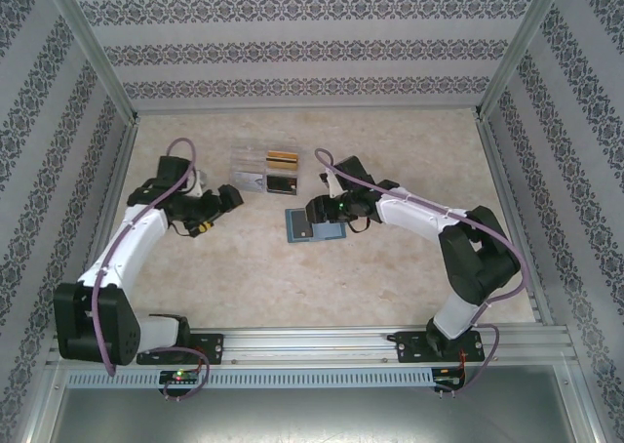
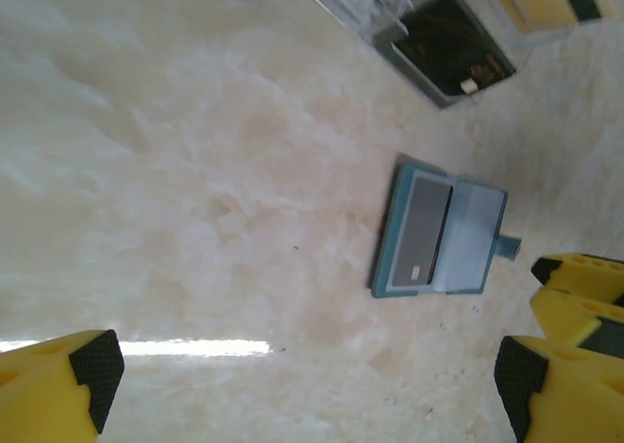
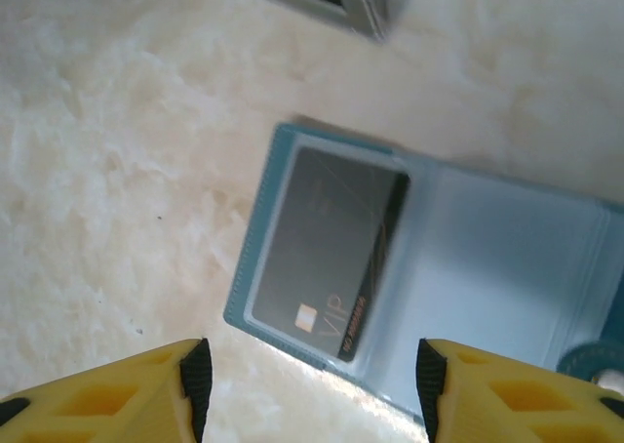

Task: Take the credit cards out of the card holder

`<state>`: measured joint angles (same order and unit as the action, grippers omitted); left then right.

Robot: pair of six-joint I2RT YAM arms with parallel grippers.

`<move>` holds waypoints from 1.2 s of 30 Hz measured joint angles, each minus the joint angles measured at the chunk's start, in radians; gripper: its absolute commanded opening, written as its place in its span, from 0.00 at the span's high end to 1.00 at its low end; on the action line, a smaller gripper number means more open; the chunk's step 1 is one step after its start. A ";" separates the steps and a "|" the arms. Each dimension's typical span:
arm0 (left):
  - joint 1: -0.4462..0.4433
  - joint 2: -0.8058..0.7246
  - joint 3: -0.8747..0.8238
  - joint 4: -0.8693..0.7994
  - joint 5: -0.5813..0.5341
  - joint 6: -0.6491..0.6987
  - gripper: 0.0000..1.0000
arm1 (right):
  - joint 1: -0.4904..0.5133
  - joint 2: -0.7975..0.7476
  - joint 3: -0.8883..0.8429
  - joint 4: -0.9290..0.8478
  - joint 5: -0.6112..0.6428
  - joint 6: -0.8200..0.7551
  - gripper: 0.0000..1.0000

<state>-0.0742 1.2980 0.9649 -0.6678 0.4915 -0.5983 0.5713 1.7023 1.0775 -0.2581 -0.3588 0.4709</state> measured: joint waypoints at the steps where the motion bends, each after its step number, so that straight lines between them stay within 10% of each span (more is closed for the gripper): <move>1: -0.038 0.022 0.007 0.013 -0.014 -0.018 0.00 | -0.004 0.012 0.000 0.009 -0.012 0.021 0.50; 11: -0.292 0.237 0.092 0.154 -0.117 -0.177 0.17 | -0.007 0.074 0.005 0.039 -0.042 0.137 0.61; 17: -0.374 0.375 0.164 0.212 -0.131 -0.233 0.45 | -0.007 0.097 0.005 0.064 -0.036 0.171 0.74; 36: -0.430 0.567 0.243 0.265 -0.153 -0.263 0.75 | -0.013 0.160 -0.007 0.095 -0.013 0.182 0.77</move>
<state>-0.5041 1.8648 1.2083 -0.4030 0.3386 -0.8612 0.5579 1.8622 1.0702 -0.1627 -0.3721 0.6525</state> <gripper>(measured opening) 0.262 0.231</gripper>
